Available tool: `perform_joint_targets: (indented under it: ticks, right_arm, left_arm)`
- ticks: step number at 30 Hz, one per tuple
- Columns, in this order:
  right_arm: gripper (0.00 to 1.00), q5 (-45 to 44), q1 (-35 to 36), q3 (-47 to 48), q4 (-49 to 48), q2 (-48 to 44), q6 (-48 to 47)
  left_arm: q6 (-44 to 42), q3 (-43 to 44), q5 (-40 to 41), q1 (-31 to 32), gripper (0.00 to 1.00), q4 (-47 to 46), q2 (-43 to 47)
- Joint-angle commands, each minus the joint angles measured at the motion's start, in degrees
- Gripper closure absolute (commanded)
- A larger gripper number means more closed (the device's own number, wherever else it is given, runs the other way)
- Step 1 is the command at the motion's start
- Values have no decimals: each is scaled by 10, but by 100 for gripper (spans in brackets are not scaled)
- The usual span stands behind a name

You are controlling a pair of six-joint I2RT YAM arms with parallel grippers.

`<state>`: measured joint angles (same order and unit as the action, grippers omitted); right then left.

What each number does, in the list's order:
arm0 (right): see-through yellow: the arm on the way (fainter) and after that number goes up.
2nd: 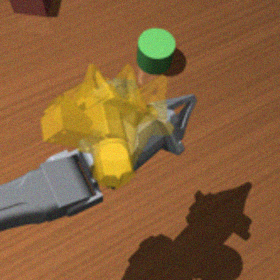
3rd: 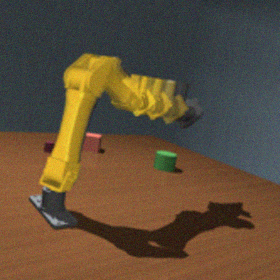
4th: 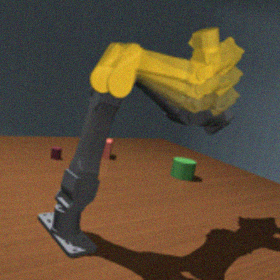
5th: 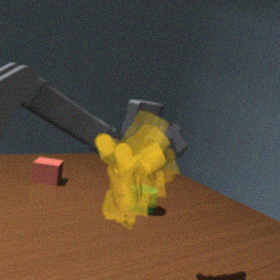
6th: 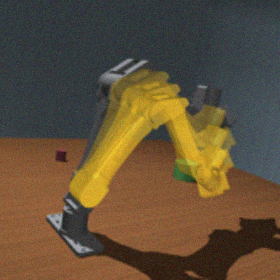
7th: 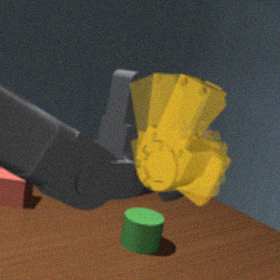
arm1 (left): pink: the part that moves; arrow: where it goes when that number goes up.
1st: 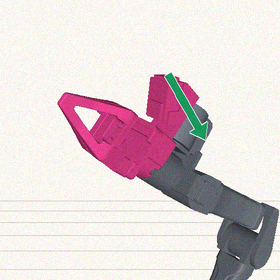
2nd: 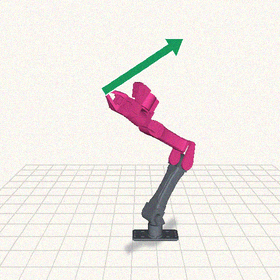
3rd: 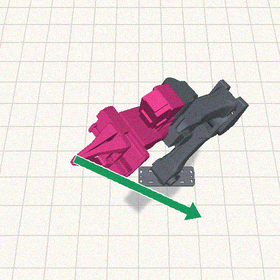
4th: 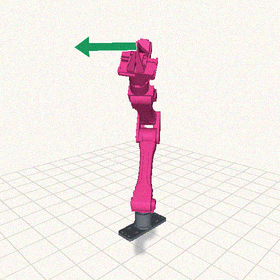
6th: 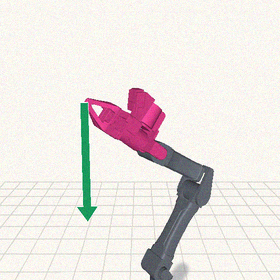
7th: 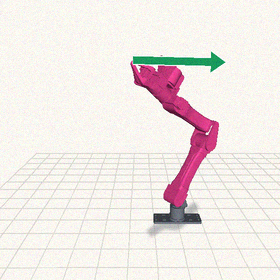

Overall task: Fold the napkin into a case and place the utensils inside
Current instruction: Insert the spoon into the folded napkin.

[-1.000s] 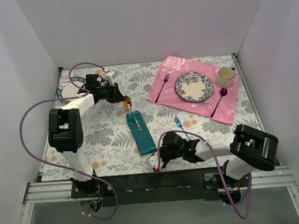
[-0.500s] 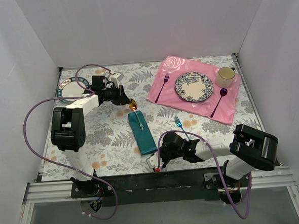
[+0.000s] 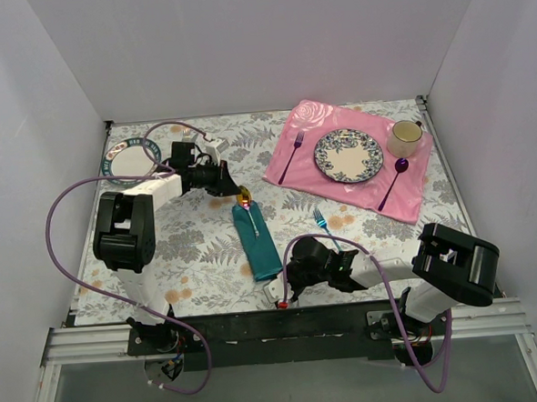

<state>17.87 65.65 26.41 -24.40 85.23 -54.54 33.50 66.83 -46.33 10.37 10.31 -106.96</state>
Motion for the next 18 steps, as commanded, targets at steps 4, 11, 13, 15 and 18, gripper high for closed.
perform_joint_targets:
  ticks: [4, 11, 13, 15, 18]
  right_arm:
    - [92, -4, 2, 2, -5, 10, -8]
    - [92, -3, 1, 3, -6, 12, -8]
    - [92, -4, 2, 2, -6, 12, -8]
    - [92, -4, 2, 1, -6, 11, -8]
    - [92, -6, 1, 0, -6, 8, -9]
  left_arm:
    - [-10, -2, -17, 15, 100, 2, 25]
    - [-9, -13, -10, 26, 100, 2, 32]
    - [-8, -16, -11, 31, 100, 2, 32]
    - [-7, -20, -11, 33, 100, 3, 32]
    - [-4, -27, -12, 39, 100, 3, 32]
